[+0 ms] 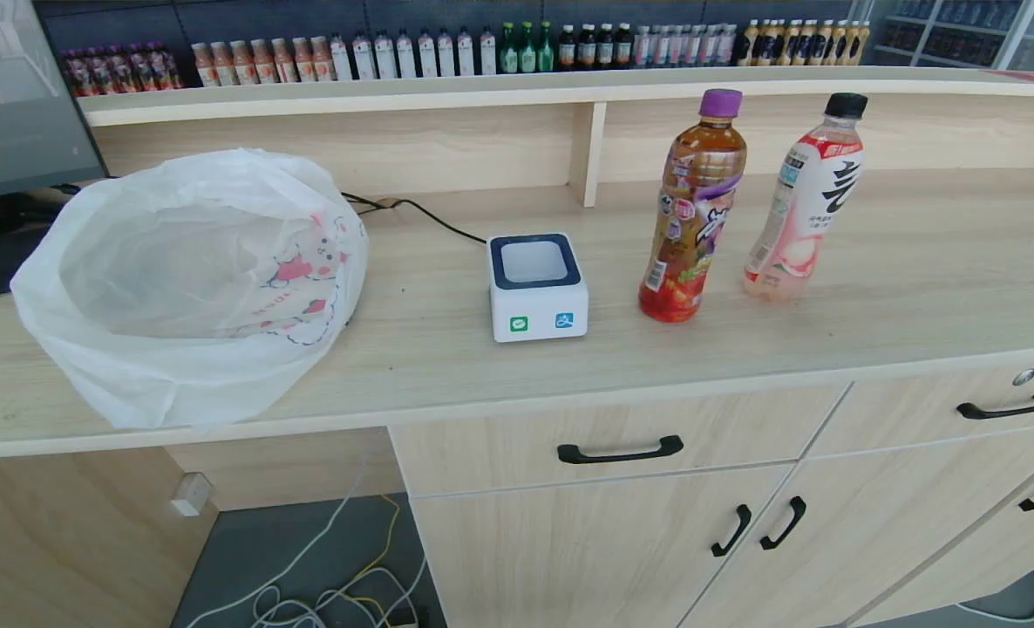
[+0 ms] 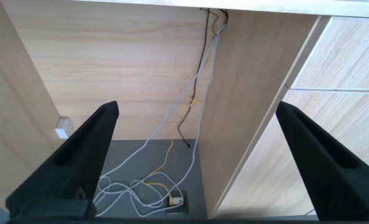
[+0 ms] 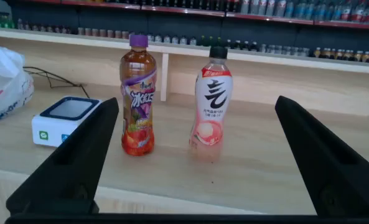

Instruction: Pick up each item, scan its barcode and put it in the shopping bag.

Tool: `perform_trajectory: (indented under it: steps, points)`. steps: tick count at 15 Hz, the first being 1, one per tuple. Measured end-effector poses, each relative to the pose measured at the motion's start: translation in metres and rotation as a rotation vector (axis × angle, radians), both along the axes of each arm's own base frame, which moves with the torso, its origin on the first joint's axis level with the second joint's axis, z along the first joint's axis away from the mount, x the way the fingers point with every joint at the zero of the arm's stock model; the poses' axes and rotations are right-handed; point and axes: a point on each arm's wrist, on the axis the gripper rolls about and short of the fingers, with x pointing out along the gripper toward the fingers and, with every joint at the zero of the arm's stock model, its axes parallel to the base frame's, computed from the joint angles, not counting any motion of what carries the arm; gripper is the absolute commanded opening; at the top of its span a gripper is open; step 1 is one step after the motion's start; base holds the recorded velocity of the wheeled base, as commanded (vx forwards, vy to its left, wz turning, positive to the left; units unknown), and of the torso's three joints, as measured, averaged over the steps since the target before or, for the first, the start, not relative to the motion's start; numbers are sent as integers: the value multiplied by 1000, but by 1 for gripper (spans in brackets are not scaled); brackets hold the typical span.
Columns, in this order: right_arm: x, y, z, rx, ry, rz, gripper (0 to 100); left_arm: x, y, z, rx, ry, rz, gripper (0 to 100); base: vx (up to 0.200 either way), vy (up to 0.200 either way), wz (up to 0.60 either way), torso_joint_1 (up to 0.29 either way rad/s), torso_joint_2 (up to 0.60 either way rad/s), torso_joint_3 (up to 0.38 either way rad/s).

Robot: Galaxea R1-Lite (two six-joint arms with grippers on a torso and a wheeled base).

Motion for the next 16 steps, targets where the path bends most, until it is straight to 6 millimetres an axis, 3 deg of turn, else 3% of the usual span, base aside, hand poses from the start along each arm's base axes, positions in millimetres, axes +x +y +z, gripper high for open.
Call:
perform_trajectory:
  steps: [3, 6, 12, 16]
  points:
    - [38, 9, 8, 70, -53, -42, 100, 0, 0, 0, -2, -1, 0, 100, 0, 0, 0, 0, 0, 0]
    - [59, 17, -1, 72, 3, -47, 100, 0, 0, 0, -3, 0, 0, 100, 0, 0, 0, 0, 0, 0]
    - [81, 34, -34, 24, 151, 5, 100, 0, 0, 0, -3, 0, 0, 100, 0, 0, 0, 0, 0, 0]
    - [89, 38, -42, 15, 187, 19, 100, 0, 0, 0, -3, 0, 0, 100, 0, 0, 0, 0, 0, 0]
